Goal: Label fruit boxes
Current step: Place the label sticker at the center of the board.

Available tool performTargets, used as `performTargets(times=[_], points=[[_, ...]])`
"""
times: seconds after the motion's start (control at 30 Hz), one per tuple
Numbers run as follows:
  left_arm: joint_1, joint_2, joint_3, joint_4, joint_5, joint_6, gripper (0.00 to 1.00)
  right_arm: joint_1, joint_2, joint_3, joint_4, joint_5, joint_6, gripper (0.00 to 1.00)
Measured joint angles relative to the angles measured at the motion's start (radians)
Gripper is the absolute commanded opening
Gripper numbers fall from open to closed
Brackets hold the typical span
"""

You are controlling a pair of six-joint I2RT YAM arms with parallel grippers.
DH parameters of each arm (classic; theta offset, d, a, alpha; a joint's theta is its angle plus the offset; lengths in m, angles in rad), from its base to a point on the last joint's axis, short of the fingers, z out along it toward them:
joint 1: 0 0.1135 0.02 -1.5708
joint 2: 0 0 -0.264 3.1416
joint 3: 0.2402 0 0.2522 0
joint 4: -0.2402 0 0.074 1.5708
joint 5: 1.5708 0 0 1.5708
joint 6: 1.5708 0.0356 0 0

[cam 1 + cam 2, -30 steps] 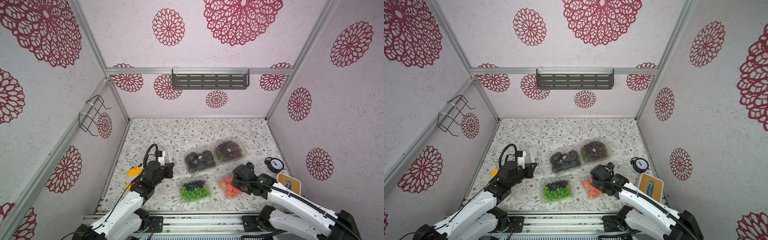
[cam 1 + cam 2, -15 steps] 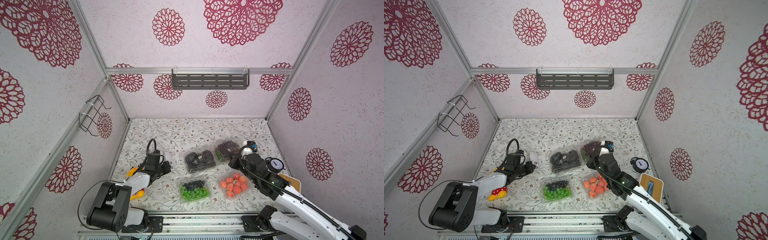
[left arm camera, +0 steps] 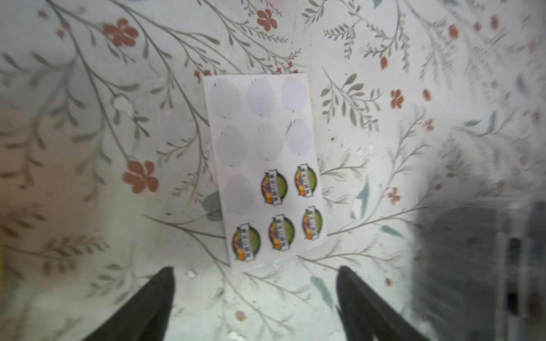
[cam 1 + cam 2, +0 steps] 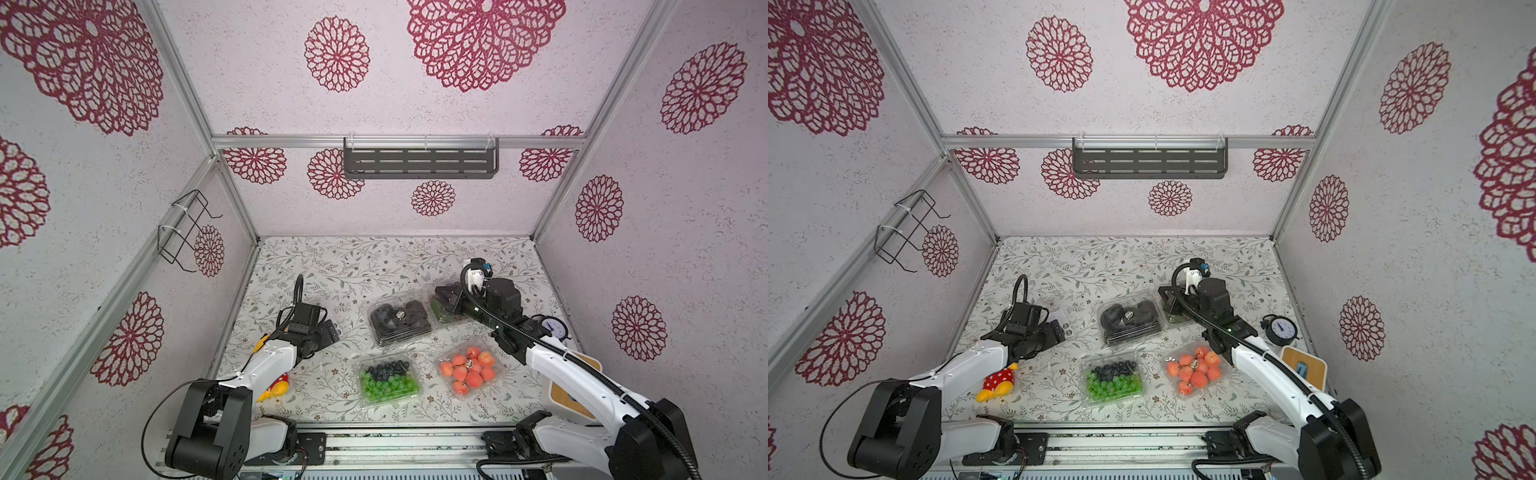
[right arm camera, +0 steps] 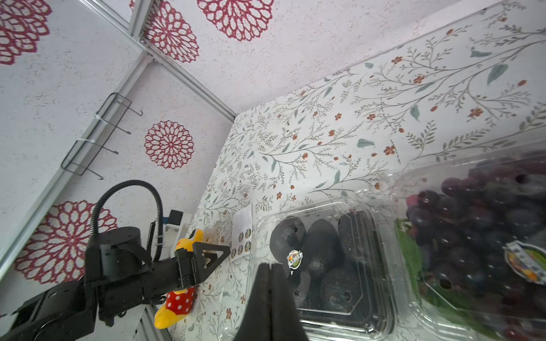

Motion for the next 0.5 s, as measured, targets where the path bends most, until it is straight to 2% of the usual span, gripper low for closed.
performTargets(times=[0.17,0.33,0.5], points=[[-0.002,0.040,0.058,-0.080,-0.064,-0.025,0.98,-0.016,-0.021,-0.016,0.013,-0.037,-0.003,0.00],[-0.049,0.212,0.198,-0.114,-0.120,-0.039,0.98,-0.030,-0.080,-0.016,0.008,-0.044,-0.031,0.02],[-0.062,0.330,0.252,-0.128,-0.150,-0.048,0.98,-0.041,-0.173,-0.039,-0.011,-0.001,-0.069,0.01]])
